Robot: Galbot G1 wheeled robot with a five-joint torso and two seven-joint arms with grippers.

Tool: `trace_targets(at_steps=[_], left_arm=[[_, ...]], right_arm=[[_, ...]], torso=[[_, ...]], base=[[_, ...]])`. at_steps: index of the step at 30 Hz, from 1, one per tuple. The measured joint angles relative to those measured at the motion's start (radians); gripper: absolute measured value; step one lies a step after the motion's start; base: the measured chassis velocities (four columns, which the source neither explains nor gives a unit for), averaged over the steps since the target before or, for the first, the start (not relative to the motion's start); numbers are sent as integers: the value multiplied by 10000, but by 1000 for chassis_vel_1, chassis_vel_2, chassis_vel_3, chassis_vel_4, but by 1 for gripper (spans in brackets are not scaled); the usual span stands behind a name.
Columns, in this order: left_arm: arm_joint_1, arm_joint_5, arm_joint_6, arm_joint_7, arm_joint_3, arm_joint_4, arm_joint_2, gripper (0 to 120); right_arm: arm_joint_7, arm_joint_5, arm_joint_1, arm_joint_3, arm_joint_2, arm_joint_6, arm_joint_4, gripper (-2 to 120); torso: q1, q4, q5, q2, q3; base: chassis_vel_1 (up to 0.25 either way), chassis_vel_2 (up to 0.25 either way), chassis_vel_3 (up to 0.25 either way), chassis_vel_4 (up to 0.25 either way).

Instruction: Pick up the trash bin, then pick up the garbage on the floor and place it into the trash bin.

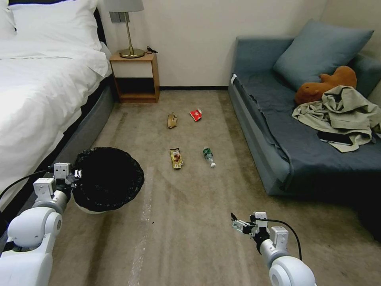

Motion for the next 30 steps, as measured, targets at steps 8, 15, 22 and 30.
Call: trace_targets(at_steps=[8, 15, 22, 30], left_arm=[[-55, 29, -105, 1, 31, 164, 39, 4], [-50, 97, -244, 12, 51, 291, 20, 4], [-41, 192, -340, 12, 61, 396, -41, 4], [-18, 254, -304, -18, 47, 344, -145, 4]], right_arm=[[-39, -72, 74, -60, -49, -25, -140, 100], [-131, -172, 177, 46, -287, -154, -190, 100], [-325, -249, 409, 124, -649, -344, -267, 100], [-546, -347, 544, 52, -1107, -455, -335, 100]], torso=[[0, 1, 0, 0, 0], [0, 0, 0, 0, 0], [0, 1, 0, -1, 0], [0, 0, 0, 0, 0]], base=[[-105, 103, 110, -110], [-111, 101, 106, -103], [-115, 115, 114, -117], [-114, 112, 123, -120]])
